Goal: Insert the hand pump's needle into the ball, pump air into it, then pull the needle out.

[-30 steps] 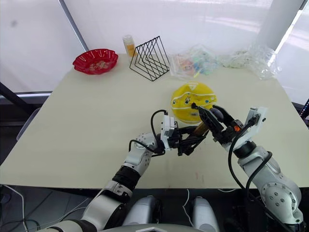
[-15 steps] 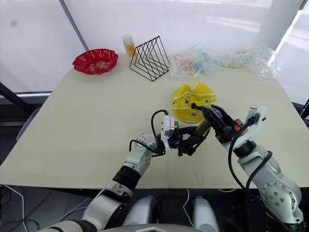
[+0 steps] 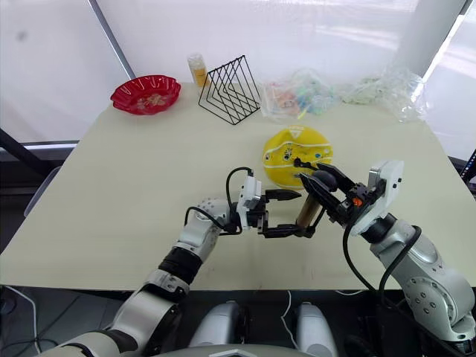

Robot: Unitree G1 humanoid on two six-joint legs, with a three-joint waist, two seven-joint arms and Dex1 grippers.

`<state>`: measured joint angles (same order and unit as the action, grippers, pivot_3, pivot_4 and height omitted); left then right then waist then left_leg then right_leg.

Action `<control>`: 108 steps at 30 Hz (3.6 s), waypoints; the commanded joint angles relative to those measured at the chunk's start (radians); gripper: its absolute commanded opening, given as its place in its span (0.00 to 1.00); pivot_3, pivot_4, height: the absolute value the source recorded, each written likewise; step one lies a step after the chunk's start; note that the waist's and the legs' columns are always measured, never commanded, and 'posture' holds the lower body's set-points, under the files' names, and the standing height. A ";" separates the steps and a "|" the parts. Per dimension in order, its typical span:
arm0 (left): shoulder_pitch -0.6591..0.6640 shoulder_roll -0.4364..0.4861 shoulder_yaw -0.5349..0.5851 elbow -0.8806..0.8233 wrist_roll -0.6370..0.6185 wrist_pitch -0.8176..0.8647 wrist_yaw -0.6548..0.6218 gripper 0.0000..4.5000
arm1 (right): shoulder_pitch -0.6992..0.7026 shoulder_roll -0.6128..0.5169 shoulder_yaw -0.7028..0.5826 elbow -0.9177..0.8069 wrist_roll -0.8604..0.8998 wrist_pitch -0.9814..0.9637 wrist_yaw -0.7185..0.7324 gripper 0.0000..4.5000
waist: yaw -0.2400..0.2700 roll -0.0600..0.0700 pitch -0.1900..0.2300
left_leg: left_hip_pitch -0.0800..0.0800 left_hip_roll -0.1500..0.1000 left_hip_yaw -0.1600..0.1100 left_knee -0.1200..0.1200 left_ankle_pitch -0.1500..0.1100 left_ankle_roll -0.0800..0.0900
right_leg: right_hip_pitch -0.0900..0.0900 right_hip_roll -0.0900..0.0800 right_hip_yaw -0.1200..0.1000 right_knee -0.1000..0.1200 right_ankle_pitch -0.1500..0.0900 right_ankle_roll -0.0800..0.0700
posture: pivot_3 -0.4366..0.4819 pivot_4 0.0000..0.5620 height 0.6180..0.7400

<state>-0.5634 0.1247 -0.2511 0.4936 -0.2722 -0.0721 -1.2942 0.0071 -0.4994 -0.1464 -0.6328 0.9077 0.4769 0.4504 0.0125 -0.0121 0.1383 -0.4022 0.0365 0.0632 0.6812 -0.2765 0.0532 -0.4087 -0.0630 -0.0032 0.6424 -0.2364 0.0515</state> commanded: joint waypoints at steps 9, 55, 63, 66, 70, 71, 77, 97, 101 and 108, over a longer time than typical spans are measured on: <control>-0.058 0.035 -0.120 0.089 0.150 -0.014 -0.044 0.99 | -0.039 -0.036 0.028 -0.055 -0.073 -0.054 0.146 0.47 | 0.001 -0.001 0.001 | -0.001 0.000 0.000 0.000 0.000 0.000 | -0.001 0.000 0.000 0.000 0.000 0.000 | 0.48 0.27 0.97; -0.160 -0.021 -0.052 0.305 0.182 -0.119 -0.058 0.23 | -0.007 -0.056 0.016 -0.046 -0.075 -0.039 0.231 0.47 | 0.002 -0.001 0.001 | -0.012 -0.001 -0.006 0.004 0.000 0.000 | -0.007 0.000 -0.007 0.000 0.002 0.004 | 0.48 0.27 0.97; -0.155 -0.020 -0.064 0.303 0.195 -0.148 -0.085 0.23 | -0.011 -0.058 0.013 -0.040 -0.081 -0.037 0.231 0.47 | 0.001 -0.001 0.001 | -0.012 -0.001 -0.006 0.005 0.000 0.000 | -0.007 0.000 -0.007 0.001 0.002 0.004 | 0.48 0.27 0.97; -0.158 -0.035 -0.082 0.312 0.217 -0.172 -0.081 0.23 | -0.012 -0.068 0.021 -0.028 -0.106 -0.038 0.238 0.47 | 0.002 -0.001 0.001 | -0.012 -0.001 -0.006 0.005 0.000 0.000 | -0.007 0.000 -0.007 0.001 0.002 0.004 | 0.48 0.27 0.97; -0.170 -0.063 -0.098 0.341 0.247 -0.190 -0.060 0.23 | -0.008 -0.077 0.031 -0.005 -0.146 -0.046 0.253 0.47 | 0.002 -0.001 0.001 | -0.012 -0.001 -0.006 0.005 0.000 0.000 | -0.007 0.000 -0.007 0.001 0.002 0.004 | 0.48 0.27 0.97; -0.175 -0.074 -0.105 0.359 0.261 -0.192 -0.049 0.23 | -0.006 -0.083 0.033 0.006 -0.167 -0.047 0.253 0.47 | 0.002 -0.001 0.001 | -0.012 -0.001 -0.006 0.005 0.000 0.000 | -0.007 0.000 -0.007 0.001 0.002 0.004 | 0.48 0.27 0.97; -0.201 -0.138 -0.137 0.476 0.349 -0.247 0.056 0.23 | 0.022 -0.092 0.034 0.054 -0.235 -0.078 0.263 0.47 | 0.003 -0.001 0.001 | -0.012 -0.001 -0.007 0.006 0.000 0.000 | -0.007 0.000 -0.007 0.001 0.002 0.004 | 0.48 0.27 0.97; -0.170 -0.186 -0.161 0.628 0.450 -0.289 0.131 0.23 | 0.120 -0.099 -0.119 0.126 -0.215 -0.244 0.369 0.47 | 0.004 -0.001 0.001 | -0.011 -0.002 -0.009 0.007 0.000 0.000 | -0.004 -0.001 -0.009 0.001 0.002 0.004 | 0.48 0.27 0.97; -0.157 -0.175 -0.168 0.632 0.459 -0.292 0.125 0.23 | 0.102 -0.131 -0.175 0.097 -0.137 -0.211 0.370 0.47 | 0.003 -0.001 0.001 | -0.011 -0.002 -0.009 0.007 0.000 0.000 | -0.005 -0.001 -0.009 0.001 0.002 0.004 | 0.48 0.27 0.97; -0.144 -0.171 -0.174 0.643 0.466 -0.297 0.123 0.23 | 0.051 -0.218 -0.295 0.036 0.044 -0.118 0.333 0.47 | 0.003 -0.001 0.001 | -0.012 -0.001 -0.010 0.007 0.000 0.000 | -0.005 -0.001 -0.009 0.001 0.002 0.004 | 0.48 0.27 0.97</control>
<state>-0.7393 -0.0554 -0.3920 1.0928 0.1538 -0.3729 -1.1396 0.1121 -0.6910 -0.2972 -0.5280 0.9001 0.3929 0.8218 0.0154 -0.0131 0.1391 -0.4139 0.0351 0.0533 0.6882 -0.2765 0.0532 -0.4132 -0.0639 -0.0127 0.6435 -0.2340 0.0550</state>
